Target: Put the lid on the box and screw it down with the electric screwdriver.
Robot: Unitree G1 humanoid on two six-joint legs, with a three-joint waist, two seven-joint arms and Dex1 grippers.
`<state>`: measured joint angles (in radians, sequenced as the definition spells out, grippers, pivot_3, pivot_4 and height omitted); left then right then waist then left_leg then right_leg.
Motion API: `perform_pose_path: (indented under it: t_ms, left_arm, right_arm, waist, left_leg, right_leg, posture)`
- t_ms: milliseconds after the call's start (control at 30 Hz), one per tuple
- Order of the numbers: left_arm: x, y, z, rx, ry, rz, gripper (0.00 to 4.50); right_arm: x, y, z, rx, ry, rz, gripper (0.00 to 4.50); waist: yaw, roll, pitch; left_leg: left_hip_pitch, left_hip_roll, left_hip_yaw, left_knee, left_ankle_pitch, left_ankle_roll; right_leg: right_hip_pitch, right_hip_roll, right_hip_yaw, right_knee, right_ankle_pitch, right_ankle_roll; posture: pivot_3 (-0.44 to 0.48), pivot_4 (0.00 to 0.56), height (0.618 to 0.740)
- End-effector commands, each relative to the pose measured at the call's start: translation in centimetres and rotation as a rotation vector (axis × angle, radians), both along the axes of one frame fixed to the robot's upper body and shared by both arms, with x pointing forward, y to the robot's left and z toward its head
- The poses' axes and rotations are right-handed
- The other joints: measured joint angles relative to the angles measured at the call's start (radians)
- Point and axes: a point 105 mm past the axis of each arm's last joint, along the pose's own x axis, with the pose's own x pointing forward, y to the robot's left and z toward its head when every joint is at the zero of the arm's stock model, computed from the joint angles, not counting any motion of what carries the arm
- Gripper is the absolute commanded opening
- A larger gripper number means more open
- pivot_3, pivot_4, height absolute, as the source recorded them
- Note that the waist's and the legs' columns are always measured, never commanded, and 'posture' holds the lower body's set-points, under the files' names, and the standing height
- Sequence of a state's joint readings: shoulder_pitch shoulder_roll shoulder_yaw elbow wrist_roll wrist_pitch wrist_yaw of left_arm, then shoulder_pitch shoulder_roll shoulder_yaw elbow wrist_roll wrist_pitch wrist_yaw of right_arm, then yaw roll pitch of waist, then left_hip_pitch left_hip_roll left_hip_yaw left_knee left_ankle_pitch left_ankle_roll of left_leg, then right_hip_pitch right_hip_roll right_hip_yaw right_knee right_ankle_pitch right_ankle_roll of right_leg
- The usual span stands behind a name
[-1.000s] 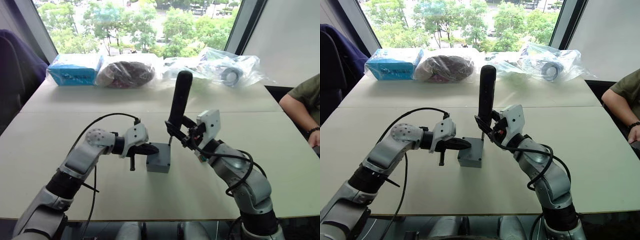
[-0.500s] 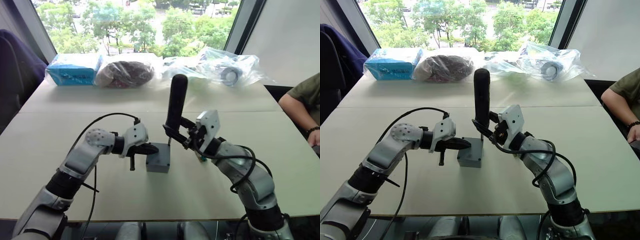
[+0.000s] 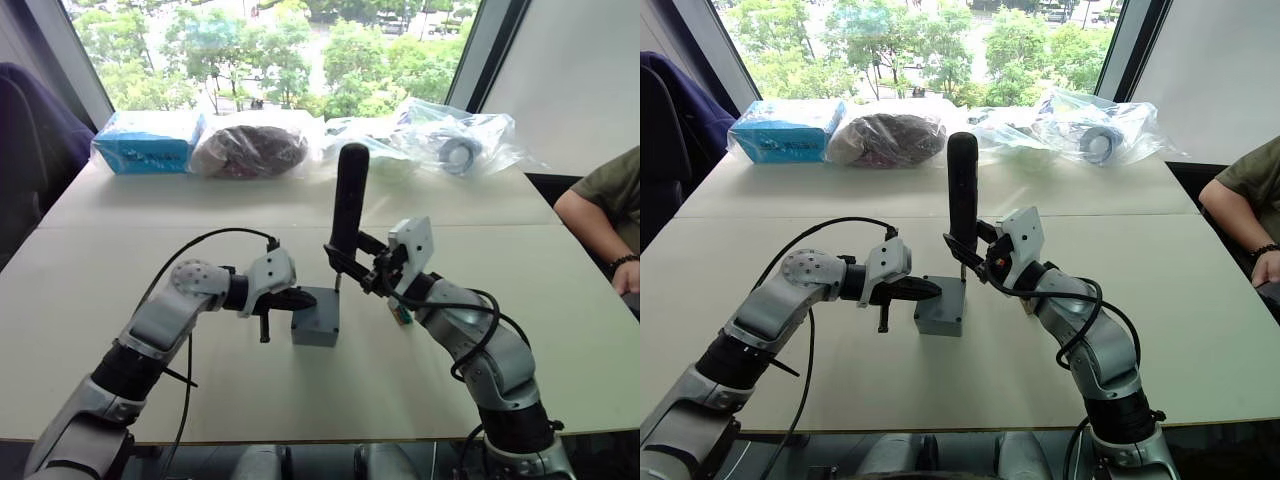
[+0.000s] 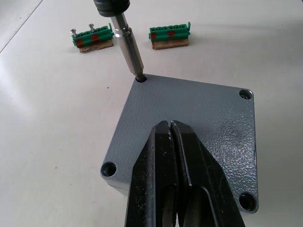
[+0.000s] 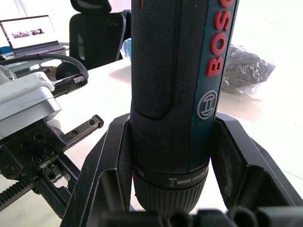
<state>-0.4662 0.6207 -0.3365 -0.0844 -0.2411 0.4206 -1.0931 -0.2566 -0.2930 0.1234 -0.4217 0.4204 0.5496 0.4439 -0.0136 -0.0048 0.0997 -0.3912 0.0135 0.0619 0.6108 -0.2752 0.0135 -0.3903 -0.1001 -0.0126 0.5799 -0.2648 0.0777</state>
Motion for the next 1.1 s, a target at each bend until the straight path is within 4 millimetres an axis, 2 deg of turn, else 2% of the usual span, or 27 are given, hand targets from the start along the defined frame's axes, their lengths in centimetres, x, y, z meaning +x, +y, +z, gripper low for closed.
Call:
perform_pose_path:
  t_ms: [33, 633, 800, 933, 1033, 1100]
  left_arm:
    - [-1.4, 2.2, -6.1, 0.176, 0.191, 0.061, 0.00]
    - [-1.5, 2.2, -6.1, 0.176, 0.193, 0.063, 0.00]
    - [-1.5, 2.1, -6.1, 0.174, 0.193, 0.063, 0.00]
    - [-1.5, 2.0, -6.2, 0.172, 0.194, 0.064, 0.00]
    - [-1.6, 1.9, -6.3, 0.168, 0.198, 0.062, 0.00]
    - [-1.6, 1.9, -6.4, 0.166, 0.200, 0.060, 0.00]
  right_arm:
    - [0.2, -1.5, -6.1, -0.100, 0.234, -0.067, 1.76]
    - [0.0, -1.7, -6.2, -0.115, 0.224, -0.067, 1.76]
    - [0.2, -1.8, -5.7, -0.117, 0.200, -0.076, 1.76]
    - [0.6, -2.1, -3.5, -0.097, 0.122, -0.094, 1.76]
    - [1.0, -2.5, 1.4, -0.034, -0.024, -0.097, 1.76]
    - [0.8, -2.5, 3.7, 0.005, -0.078, -0.088, 1.76]
  waist:
    - [0.000, 0.000, 0.000]
    - [0.000, 0.000, 0.000]
    - [0.000, 0.000, 0.000]
    - [0.000, 0.000, 0.000]
    - [0.001, 0.001, 0.003]
    - [0.003, 0.002, 0.008]
  left_leg:
    - [0.000, 0.000, 0.000, 0.000, 0.000, 0.000]
    - [0.000, 0.000, 0.000, 0.000, 0.000, 0.000]
    - [0.000, 0.000, 0.000, 0.000, 0.000, 0.000]
    - [0.000, 0.000, 0.000, 0.000, 0.000, 0.000]
    - [0.000, 0.000, 0.000, 0.000, 0.000, 0.000]
    - [-0.001, 0.000, 0.000, 0.000, 0.000, 0.000]
  right_leg:
    - [0.000, 0.000, 0.000, 0.000, 0.000, 0.000]
    - [0.000, 0.000, 0.000, 0.000, 0.000, 0.000]
    - [0.000, 0.000, 0.000, 0.000, 0.000, 0.000]
    - [0.000, 0.000, 0.000, 0.000, 0.000, 0.000]
    - [0.000, 0.000, 0.000, 0.000, 0.000, 0.000]
    - [-0.001, 0.000, 0.000, 0.000, 0.000, 0.000]
  posture:
    - [0.000, 0.150, 0.740]
    - [0.000, 0.150, 0.740]
    - [0.000, 0.150, 0.740]
    - [0.000, 0.150, 0.740]
    - [0.000, 0.150, 0.740]
    - [0.000, 0.150, 0.740]
